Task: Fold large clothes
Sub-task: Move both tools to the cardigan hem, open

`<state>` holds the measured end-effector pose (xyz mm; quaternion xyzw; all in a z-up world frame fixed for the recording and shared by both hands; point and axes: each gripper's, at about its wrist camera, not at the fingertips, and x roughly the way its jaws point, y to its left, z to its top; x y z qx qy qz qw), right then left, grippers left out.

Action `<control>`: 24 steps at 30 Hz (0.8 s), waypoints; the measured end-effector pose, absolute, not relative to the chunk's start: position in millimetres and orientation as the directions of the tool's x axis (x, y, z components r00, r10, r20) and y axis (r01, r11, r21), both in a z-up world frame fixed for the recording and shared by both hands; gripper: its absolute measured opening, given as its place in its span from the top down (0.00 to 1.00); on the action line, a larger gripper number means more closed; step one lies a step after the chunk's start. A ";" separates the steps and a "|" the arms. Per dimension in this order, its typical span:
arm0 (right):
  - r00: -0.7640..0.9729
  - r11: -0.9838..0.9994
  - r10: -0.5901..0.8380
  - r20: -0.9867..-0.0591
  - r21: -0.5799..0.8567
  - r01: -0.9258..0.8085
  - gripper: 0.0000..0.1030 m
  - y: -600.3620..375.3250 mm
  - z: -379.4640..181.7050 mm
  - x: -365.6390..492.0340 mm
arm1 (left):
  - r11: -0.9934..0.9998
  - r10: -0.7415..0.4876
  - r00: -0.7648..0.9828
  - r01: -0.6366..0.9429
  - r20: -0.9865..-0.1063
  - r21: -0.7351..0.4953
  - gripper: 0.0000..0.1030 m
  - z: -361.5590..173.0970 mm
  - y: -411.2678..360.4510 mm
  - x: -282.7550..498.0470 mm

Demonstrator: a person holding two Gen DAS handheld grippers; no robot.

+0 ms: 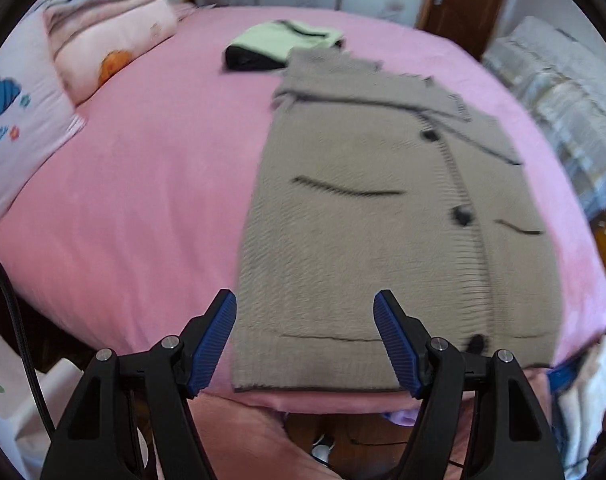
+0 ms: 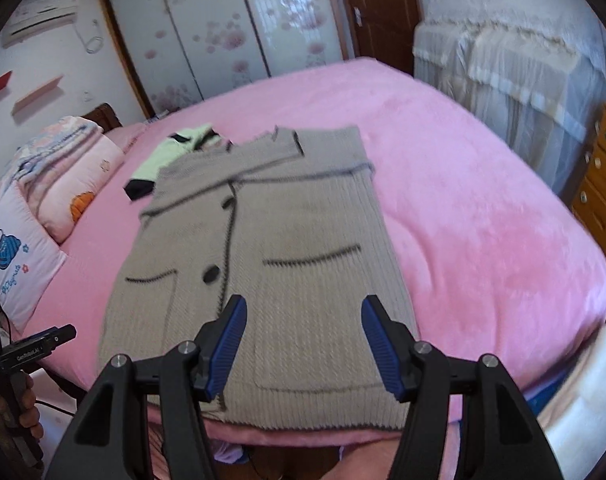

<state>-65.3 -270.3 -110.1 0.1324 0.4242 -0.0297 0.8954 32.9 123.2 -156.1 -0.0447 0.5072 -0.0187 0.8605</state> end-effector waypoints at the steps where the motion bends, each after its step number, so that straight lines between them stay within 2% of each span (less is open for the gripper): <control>1: 0.625 0.963 0.056 -0.779 0.207 0.172 0.42 -273.6 -116.7 -64.9 | 0.994 -0.078 0.473 -0.025 -0.878 -0.102 0.32 -162.4 127.5 33.1; 7: 0.546 0.963 0.062 -0.835 0.193 0.186 0.42 -301.7 -164.6 -68.4 | 0.977 -0.137 0.378 -0.099 -0.916 -0.187 0.32 -215.6 160.4 26.2; 12: 0.490 0.958 0.064 -0.870 0.191 0.215 0.42 -326.9 -204.6 -74.6 | 0.984 -0.143 0.378 -0.045 -0.915 -0.172 0.32 -244.5 170.9 16.8; 18: 0.422 0.950 0.111 -0.900 0.221 0.221 0.42 -344.7 -242.0 -81.7 | 0.975 -0.204 0.389 -0.001 -0.898 -0.222 0.32 -257.2 179.8 16.0; 24: 0.431 0.944 0.156 -0.889 0.262 0.200 0.40 -344.9 -254.8 -83.7 | 0.949 -0.283 0.391 -0.020 -0.876 -0.315 0.31 -269.4 191.8 22.2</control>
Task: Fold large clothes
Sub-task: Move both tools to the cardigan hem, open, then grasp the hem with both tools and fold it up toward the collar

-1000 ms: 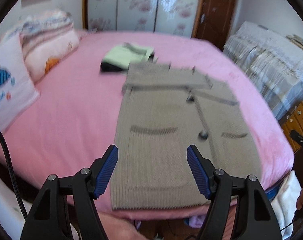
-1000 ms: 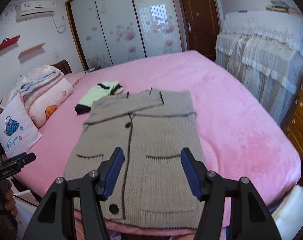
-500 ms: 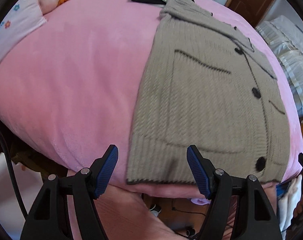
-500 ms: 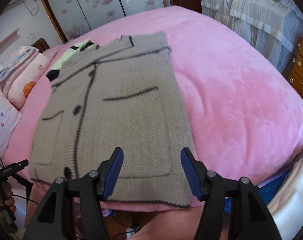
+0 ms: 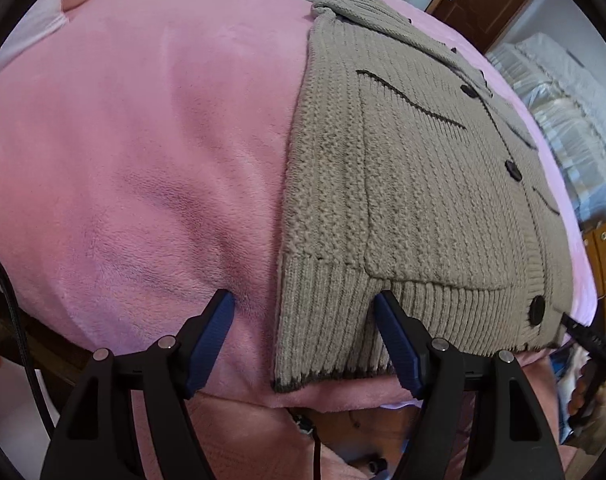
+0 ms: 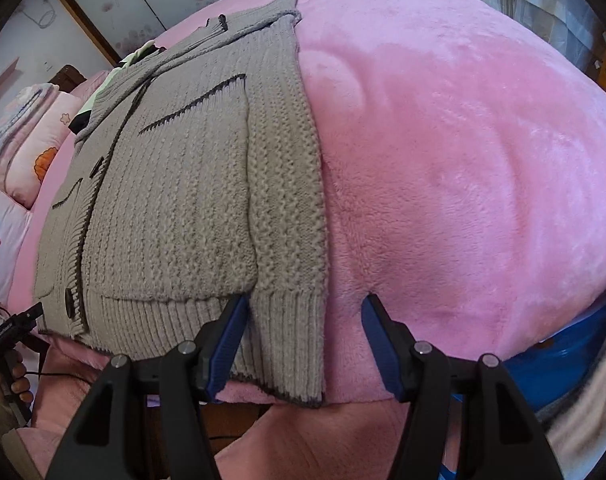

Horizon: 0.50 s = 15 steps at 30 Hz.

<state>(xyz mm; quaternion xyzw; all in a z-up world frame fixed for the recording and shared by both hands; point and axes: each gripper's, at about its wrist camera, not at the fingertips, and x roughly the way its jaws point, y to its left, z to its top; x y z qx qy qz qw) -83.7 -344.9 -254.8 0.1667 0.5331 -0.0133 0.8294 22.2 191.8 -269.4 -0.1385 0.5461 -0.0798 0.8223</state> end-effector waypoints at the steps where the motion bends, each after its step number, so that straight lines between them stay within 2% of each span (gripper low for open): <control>1: 0.433 0.946 0.157 -0.888 0.261 0.192 0.40 -344.6 -255.7 -83.8 | 0.947 -0.288 0.394 -0.020 -0.873 -0.321 0.31 -269.6 192.5 21.7; 2: 0.436 0.946 0.168 -0.884 0.269 0.181 0.45 -343.9 -256.2 -84.3 | 0.946 -0.291 0.397 -0.018 -0.870 -0.324 0.31 -269.8 192.5 20.7; 3: 0.435 0.941 0.210 -0.875 0.302 0.155 0.58 -342.3 -256.6 -85.8 | 0.944 -0.297 0.401 -0.013 -0.867 -0.330 0.31 -269.0 193.2 19.6; 5: 0.435 0.936 0.245 -0.867 0.328 0.125 0.72 -339.5 -255.3 -87.2 | 0.937 -0.317 0.410 -0.005 -0.855 -0.349 0.39 -267.3 194.7 16.8; 6: 0.433 0.940 0.243 -0.868 0.321 0.116 0.73 -337.7 -254.7 -87.1 | 0.933 -0.328 0.412 0.001 -0.850 -0.360 0.45 -266.2 195.6 15.4; 9: 0.426 0.947 0.235 -0.874 0.305 0.104 0.73 -335.4 -254.8 -85.8 | 0.932 -0.332 0.416 0.005 -0.847 -0.363 0.51 -264.2 199.4 11.2; 15: 0.421 0.937 0.252 -0.871 0.329 0.120 0.70 -339.3 -257.9 -83.6 | 0.938 -0.329 0.385 0.029 -0.863 -0.344 0.49 -265.0 190.9 14.7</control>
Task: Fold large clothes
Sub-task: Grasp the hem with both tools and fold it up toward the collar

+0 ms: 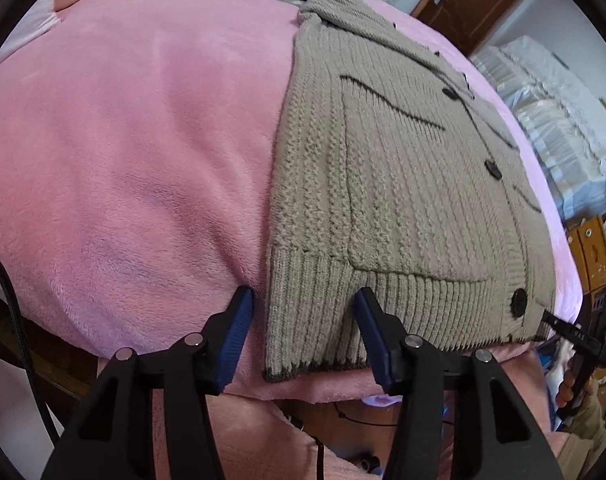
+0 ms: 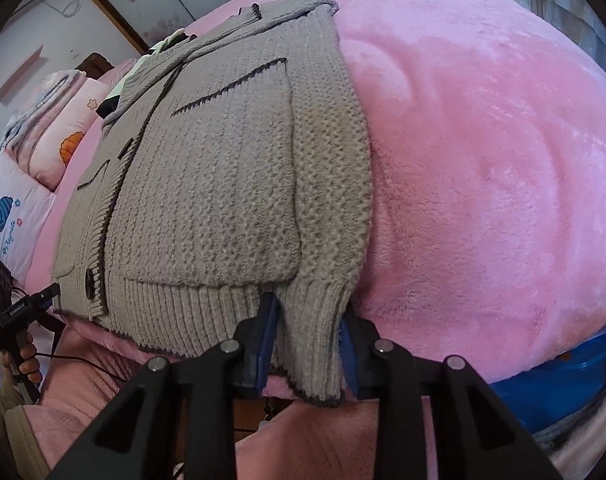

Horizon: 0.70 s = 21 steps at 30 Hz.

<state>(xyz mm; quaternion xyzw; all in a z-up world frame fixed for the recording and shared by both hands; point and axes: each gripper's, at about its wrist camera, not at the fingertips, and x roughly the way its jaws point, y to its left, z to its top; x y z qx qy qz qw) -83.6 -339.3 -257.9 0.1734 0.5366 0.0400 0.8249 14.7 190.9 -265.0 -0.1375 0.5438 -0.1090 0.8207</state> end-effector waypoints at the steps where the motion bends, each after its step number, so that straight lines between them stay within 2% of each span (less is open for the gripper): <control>1: 0.421 0.938 0.251 -0.872 0.327 0.119 0.70 -339.1 -258.4 -82.1 | 0.941 -0.324 0.381 0.036 -0.866 -0.336 0.48 -265.1 190.3 14.5; 3: 0.421 0.942 0.242 -0.874 0.316 0.114 0.70 -337.7 -258.9 -81.3 | 0.949 -0.305 0.372 0.046 -0.877 -0.311 0.48 -265.0 184.4 17.1; 5: 0.417 0.946 0.234 -0.878 0.304 0.109 0.72 -335.9 -258.6 -81.4 | 0.956 -0.289 0.363 0.059 -0.886 -0.288 0.57 -263.5 180.9 18.2; 6: 0.415 0.950 0.229 -0.881 0.295 0.104 0.75 -334.5 -257.4 -81.5 | 0.954 -0.297 0.351 0.082 -0.888 -0.287 0.79 -261.5 175.7 19.0; 7: 0.413 0.952 0.228 -0.882 0.291 0.096 0.79 -332.1 -256.5 -81.2 | 0.955 -0.295 0.345 0.096 -0.891 -0.279 0.90 -260.2 171.3 19.3; 8: 0.410 0.954 0.228 -0.883 0.287 0.086 0.88 -328.0 -255.4 -79.7 | 0.960 -0.281 0.342 0.117 -0.897 -0.256 0.91 -257.1 164.8 19.0; 10: 0.408 0.965 0.203 -0.890 0.253 0.071 0.90 -320.2 -250.9 -78.2 | 0.964 -0.253 0.350 0.168 -0.902 -0.205 0.93 -248.2 150.2 17.2; 12: 0.412 0.971 0.189 -0.891 0.233 0.058 0.92 -314.5 -244.5 -77.6 | 0.955 -0.285 0.354 0.184 -0.890 -0.233 0.93 -236.3 142.7 16.7; 17: 0.474 0.951 0.258 -0.842 0.308 0.029 0.92 -310.7 -211.0 -75.1 | 0.890 -0.453 0.410 0.153 -0.791 -0.430 0.93 -186.9 144.3 28.6; 21: 0.570 0.928 0.322 -0.756 0.370 -0.034 0.92 -310.6 -162.0 -64.7 | 0.825 -0.541 0.483 0.144 -0.689 -0.547 0.93 -143.2 147.4 49.6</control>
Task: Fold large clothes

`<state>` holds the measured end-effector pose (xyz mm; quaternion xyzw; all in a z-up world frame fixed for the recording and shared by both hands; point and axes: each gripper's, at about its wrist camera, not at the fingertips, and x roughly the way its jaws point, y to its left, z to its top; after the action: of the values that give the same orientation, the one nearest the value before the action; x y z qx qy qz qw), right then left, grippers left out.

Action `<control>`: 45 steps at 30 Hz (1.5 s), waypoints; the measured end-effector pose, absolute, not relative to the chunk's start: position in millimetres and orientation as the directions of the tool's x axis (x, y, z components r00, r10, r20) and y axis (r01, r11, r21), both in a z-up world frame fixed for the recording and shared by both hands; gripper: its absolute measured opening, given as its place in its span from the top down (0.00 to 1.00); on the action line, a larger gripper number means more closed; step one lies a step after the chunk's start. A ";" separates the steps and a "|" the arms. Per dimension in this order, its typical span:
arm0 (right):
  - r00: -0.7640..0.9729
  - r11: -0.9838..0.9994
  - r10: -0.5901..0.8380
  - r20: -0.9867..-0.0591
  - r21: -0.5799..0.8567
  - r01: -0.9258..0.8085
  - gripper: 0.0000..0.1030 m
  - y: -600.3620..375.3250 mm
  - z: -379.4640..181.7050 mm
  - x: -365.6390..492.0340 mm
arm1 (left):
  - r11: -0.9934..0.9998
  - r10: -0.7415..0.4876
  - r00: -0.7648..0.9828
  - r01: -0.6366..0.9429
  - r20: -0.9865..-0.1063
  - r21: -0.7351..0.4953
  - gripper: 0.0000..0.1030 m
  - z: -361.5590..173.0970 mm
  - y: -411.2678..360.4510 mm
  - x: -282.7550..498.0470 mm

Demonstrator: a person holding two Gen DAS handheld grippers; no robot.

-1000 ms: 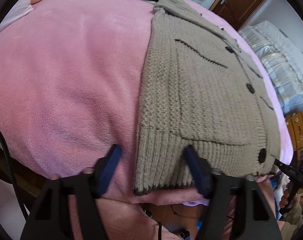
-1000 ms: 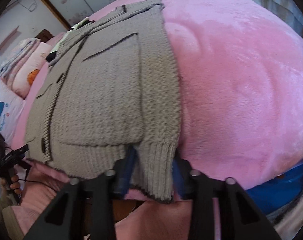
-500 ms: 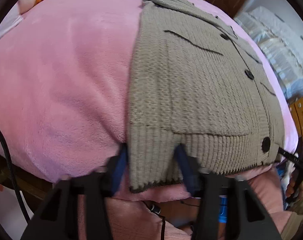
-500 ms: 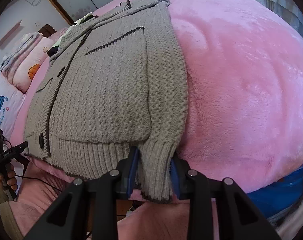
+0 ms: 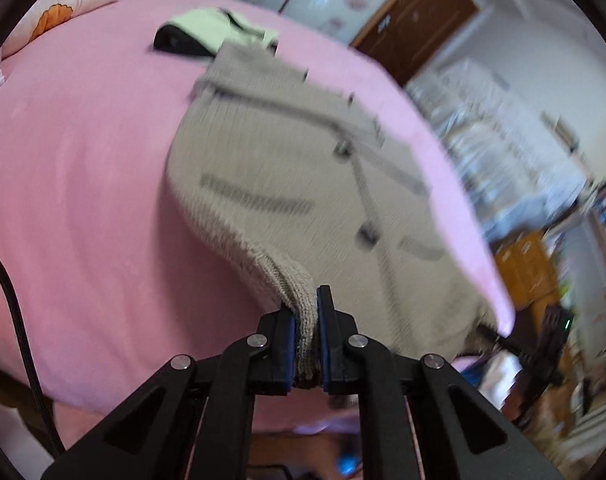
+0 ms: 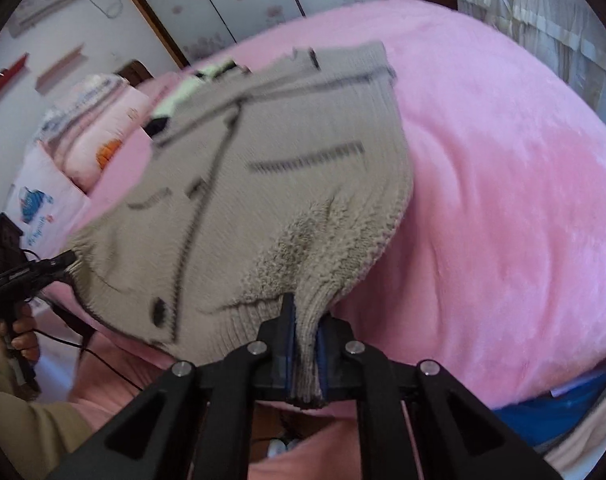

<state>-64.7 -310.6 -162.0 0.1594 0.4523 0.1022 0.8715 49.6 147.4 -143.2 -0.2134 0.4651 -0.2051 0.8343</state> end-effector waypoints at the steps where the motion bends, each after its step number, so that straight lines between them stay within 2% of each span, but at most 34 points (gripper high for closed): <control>1: 0.596 0.924 0.329 -0.732 0.379 -0.046 0.92 -311.0 -148.6 -60.9 | 0.813 -0.551 0.496 0.139 -0.671 -0.565 0.93 -135.3 149.1 54.5; 7: 0.702 0.898 0.368 -0.610 0.430 -0.097 0.92 -324.4 -83.9 -16.7 | 0.787 -0.532 0.583 0.073 -0.614 -0.613 0.93 -89.6 166.2 104.1; 12: 0.742 0.870 0.369 -0.560 0.489 -0.064 0.92 -352.1 -58.9 50.8 | 0.800 -0.455 0.630 -0.020 -0.629 -0.599 0.93 -68.9 183.3 171.9; 17: 0.743 0.841 0.347 -0.573 0.541 0.025 0.92 -378.0 -72.1 139.8 | 0.842 -0.389 0.634 -0.050 -0.668 -0.537 0.93 -73.1 177.6 259.5; 22: 0.676 0.822 0.297 -0.674 0.541 0.177 0.91 -391.5 -134.5 238.3 | 0.868 -0.345 0.576 -0.104 -0.741 -0.485 0.91 -123.3 153.0 353.2; 26: 0.560 0.806 0.293 -0.775 0.515 0.292 0.83 -395.3 -192.9 279.4 | 0.882 -0.308 0.492 -0.173 -0.814 -0.438 0.87 -174.5 137.8 399.0; 28: 0.564 0.750 0.359 -0.743 0.590 0.300 0.70 -403.0 -205.7 284.0 | 0.855 -0.345 0.482 -0.192 -0.806 -0.481 0.79 -187.4 140.3 409.4; 29: 0.578 0.724 0.388 -0.718 0.626 0.291 0.57 -406.9 -207.3 282.5 | 0.840 -0.371 0.489 -0.186 -0.790 -0.509 0.77 -188.1 143.1 412.2; 30: 0.599 0.713 0.401 -0.694 0.646 0.272 0.50 -411.0 -205.5 280.1 | 0.834 -0.382 0.502 -0.175 -0.776 -0.524 0.74 -186.0 145.9 413.3; 33: 0.628 0.748 0.369 -0.685 0.620 0.237 0.42 -415.0 -194.7 277.4 | 0.839 -0.392 0.548 -0.118 -0.739 -0.532 0.59 -173.6 152.8 413.2; 36: 0.640 0.775 0.354 -0.682 0.597 0.208 0.41 -418.7 -189.9 279.8 | 0.853 -0.389 0.579 -0.067 -0.717 -0.517 0.52 -162.0 156.4 414.8; 45: 0.645 0.861 0.330 -0.689 0.499 0.093 0.41 -411.4 -178.5 292.2 | 0.907 -0.395 0.522 0.094 -0.756 -0.410 0.52 -161.4 145.4 418.9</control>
<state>292.2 -411.4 -178.5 0.2542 0.4159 0.0682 0.8705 418.9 145.4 -161.5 -0.1610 0.4677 -0.1427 0.8573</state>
